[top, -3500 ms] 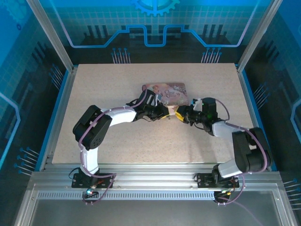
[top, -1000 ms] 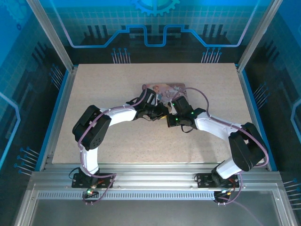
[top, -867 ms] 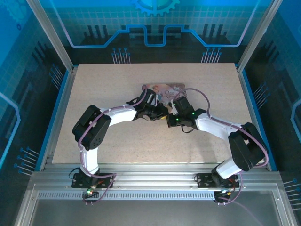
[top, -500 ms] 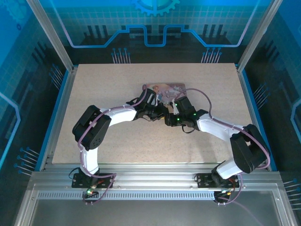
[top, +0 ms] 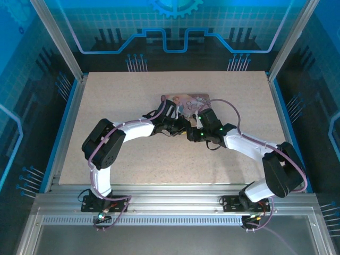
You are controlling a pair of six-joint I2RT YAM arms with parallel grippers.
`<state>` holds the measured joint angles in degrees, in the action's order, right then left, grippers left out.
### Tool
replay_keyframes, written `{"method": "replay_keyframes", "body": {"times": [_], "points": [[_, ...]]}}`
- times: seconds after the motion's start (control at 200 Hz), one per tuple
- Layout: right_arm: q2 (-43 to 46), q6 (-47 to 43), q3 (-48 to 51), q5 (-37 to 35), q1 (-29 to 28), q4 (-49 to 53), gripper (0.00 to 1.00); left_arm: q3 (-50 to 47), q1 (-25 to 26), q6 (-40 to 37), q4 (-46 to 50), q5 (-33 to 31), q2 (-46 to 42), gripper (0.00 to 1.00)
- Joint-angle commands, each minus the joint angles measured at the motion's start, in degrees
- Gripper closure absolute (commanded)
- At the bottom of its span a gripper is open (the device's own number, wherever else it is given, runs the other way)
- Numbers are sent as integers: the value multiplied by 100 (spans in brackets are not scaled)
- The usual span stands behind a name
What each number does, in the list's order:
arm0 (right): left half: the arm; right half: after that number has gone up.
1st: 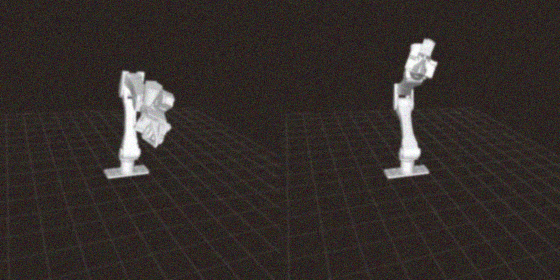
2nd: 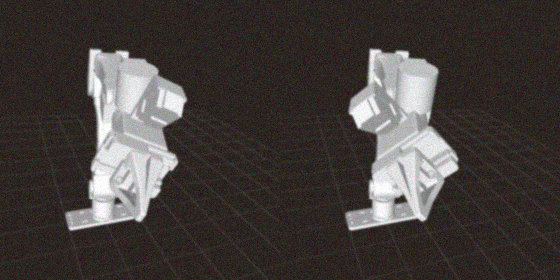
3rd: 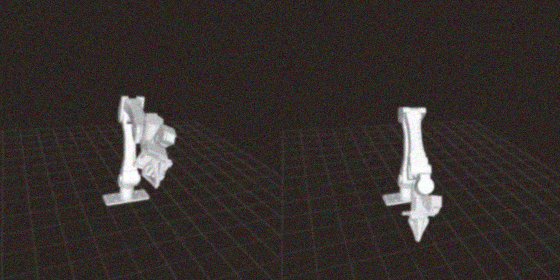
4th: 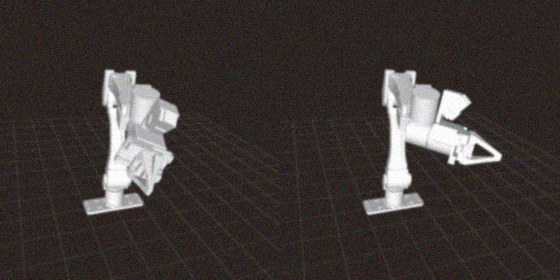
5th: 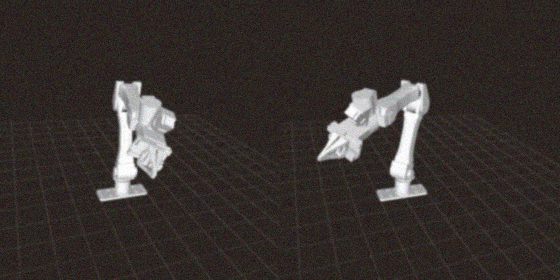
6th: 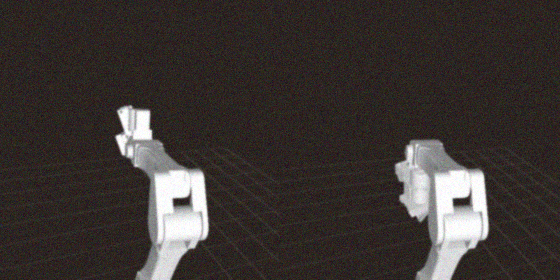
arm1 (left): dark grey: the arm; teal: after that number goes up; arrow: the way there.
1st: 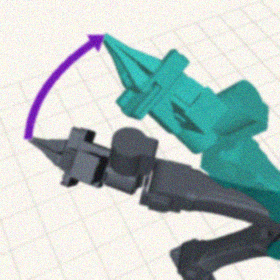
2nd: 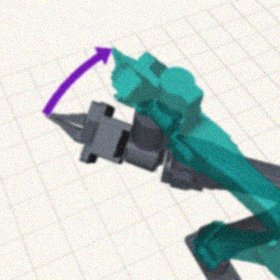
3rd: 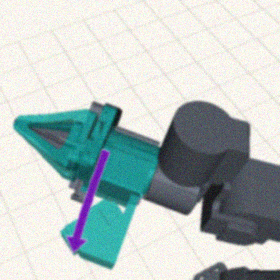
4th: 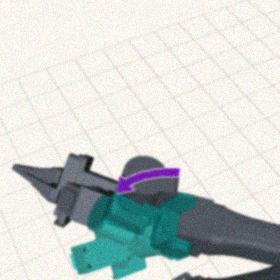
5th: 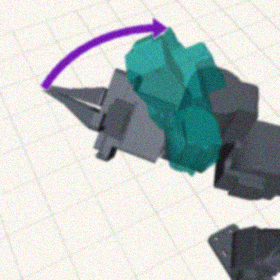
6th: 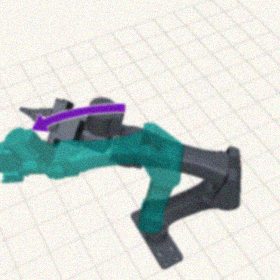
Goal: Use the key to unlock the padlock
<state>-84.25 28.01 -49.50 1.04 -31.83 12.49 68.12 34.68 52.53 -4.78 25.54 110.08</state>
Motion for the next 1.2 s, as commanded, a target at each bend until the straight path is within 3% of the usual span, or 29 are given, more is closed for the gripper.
{"method": "replay_keyframes", "body": {"times": [0.0,0.265,0.42,0.67,1.191], "points": [[-105,-39,-234,-173,-23,-133,67,158,48,86,-59,476,-215,91],[-153,-32,-332,-267,-51,-217,75,160,41,86,-59,522,-233,91],[-171,-35,-337,-170,-24,-275,100,141,47,62,-43,541,-233,91],[-262,26,-122,64,20,-458,100,28,36,49,-82,491,-233,91],[-739,-363,285,130,19,-625,100,-705,-4,397,-804,117,-116,67]]}}
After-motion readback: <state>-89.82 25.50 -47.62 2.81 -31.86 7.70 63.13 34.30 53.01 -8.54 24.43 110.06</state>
